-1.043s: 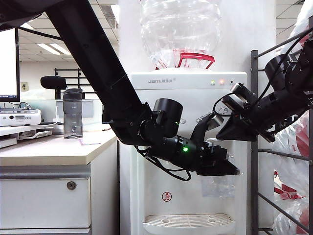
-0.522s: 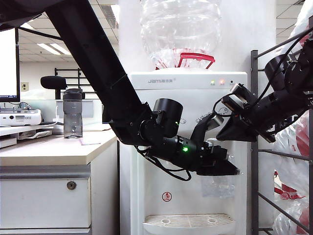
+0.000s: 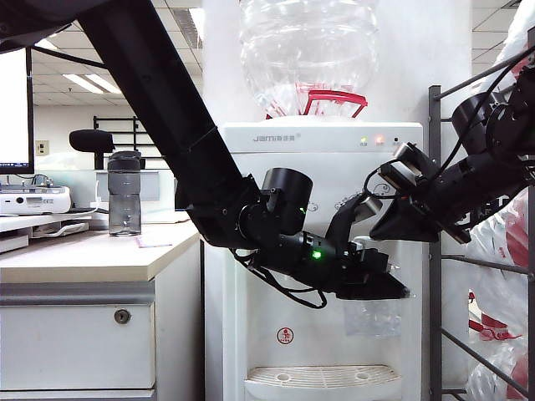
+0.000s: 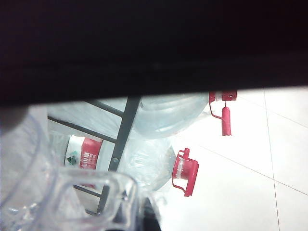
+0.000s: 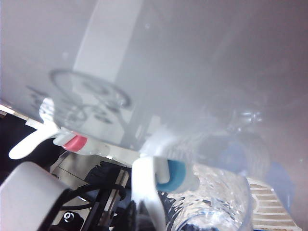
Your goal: Pick up the plastic mug from the left desk, go to the cold water outlet of the water dispenser, press the vertical switch to get some water, then put the mug back on the desk.
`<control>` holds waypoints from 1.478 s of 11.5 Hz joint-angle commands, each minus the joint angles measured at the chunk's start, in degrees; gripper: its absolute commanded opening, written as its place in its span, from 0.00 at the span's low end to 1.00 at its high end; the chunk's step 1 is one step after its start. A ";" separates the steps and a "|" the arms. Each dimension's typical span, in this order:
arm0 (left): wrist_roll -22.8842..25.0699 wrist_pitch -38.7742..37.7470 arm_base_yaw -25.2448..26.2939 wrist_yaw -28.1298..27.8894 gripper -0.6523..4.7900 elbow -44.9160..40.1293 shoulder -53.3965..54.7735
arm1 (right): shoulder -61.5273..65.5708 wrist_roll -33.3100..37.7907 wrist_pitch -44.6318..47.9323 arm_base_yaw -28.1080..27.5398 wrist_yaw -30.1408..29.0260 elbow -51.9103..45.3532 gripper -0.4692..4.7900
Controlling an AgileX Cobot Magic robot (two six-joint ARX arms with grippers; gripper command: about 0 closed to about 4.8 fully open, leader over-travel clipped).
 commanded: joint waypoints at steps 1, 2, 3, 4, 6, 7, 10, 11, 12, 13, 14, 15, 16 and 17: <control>0.04 1.60 0.00 0.57 0.11 0.24 -0.70 | 0.94 1.51 -3.76 0.07 2.49 0.09 0.08; 0.04 1.60 0.00 0.57 0.11 0.24 -0.70 | 0.94 1.53 -3.82 0.07 2.49 0.09 0.08; 0.04 1.60 0.00 0.57 0.11 0.24 -0.70 | 0.94 1.53 -3.85 0.07 2.49 0.09 0.08; 0.04 1.60 0.00 0.57 0.11 0.24 -0.70 | 0.94 1.53 -3.82 0.07 2.49 0.09 0.08; 0.04 1.60 0.00 0.57 0.11 0.24 -0.70 | 0.94 1.53 -4.52 0.07 2.80 0.09 0.08; 0.04 1.60 0.00 0.57 0.11 0.24 -0.70 | 0.94 1.53 -4.76 0.07 2.93 0.09 0.08; 0.04 1.60 0.00 0.57 0.11 0.24 -0.70 | 1.16 1.53 -4.90 0.07 2.93 0.07 0.08; 0.04 1.60 0.00 0.57 0.11 0.24 -0.70 | 1.16 1.55 -4.90 0.07 3.08 0.07 0.08; 0.04 1.60 0.00 0.57 0.11 0.24 -0.70 | 1.16 1.55 -4.90 0.07 3.21 0.07 0.08; 0.04 1.60 0.00 0.57 0.11 0.24 -0.70 | 1.16 1.60 -5.01 0.07 3.37 0.07 0.08; 0.04 1.60 0.00 0.57 0.11 0.24 -0.70 | 1.16 1.60 -5.14 0.07 3.56 0.07 0.08; 0.04 1.60 -0.02 0.57 0.11 0.24 -0.70 | 1.16 1.60 -5.33 0.07 4.15 0.07 0.08; 0.04 1.60 -0.02 0.57 0.11 0.24 -0.70 | 1.16 1.60 -5.44 0.07 4.33 0.07 0.08; 0.04 1.60 0.00 0.57 0.11 0.24 -0.70 | 1.16 1.60 -5.57 0.07 4.42 0.07 0.08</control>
